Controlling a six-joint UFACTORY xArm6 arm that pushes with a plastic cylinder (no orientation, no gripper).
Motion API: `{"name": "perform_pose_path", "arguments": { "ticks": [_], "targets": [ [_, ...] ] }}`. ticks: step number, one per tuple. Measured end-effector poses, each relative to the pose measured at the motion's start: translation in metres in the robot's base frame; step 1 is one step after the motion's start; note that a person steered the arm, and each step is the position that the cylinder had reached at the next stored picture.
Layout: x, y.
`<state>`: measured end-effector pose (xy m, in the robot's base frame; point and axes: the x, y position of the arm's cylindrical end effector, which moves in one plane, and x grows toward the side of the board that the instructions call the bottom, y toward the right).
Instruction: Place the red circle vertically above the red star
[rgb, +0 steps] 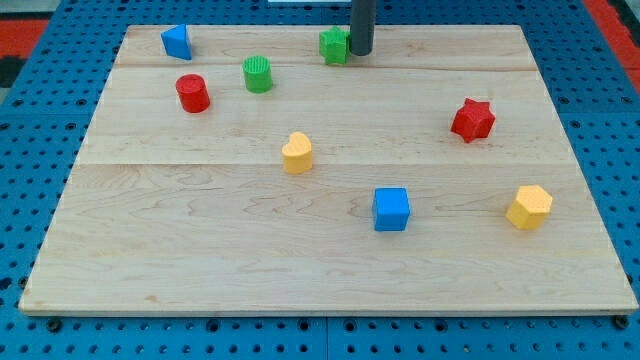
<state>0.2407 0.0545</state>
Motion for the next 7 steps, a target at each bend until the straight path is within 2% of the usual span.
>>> {"name": "perform_pose_path", "arguments": {
  "ticks": [1,2,3,4,5,6,7],
  "targets": [
    [0.004,0.007],
    [0.027,0.014],
    [0.063,0.047],
    [0.091,-0.029],
    [0.149,-0.122],
    [0.164,-0.248],
    [0.139,-0.286]
  ]
}}
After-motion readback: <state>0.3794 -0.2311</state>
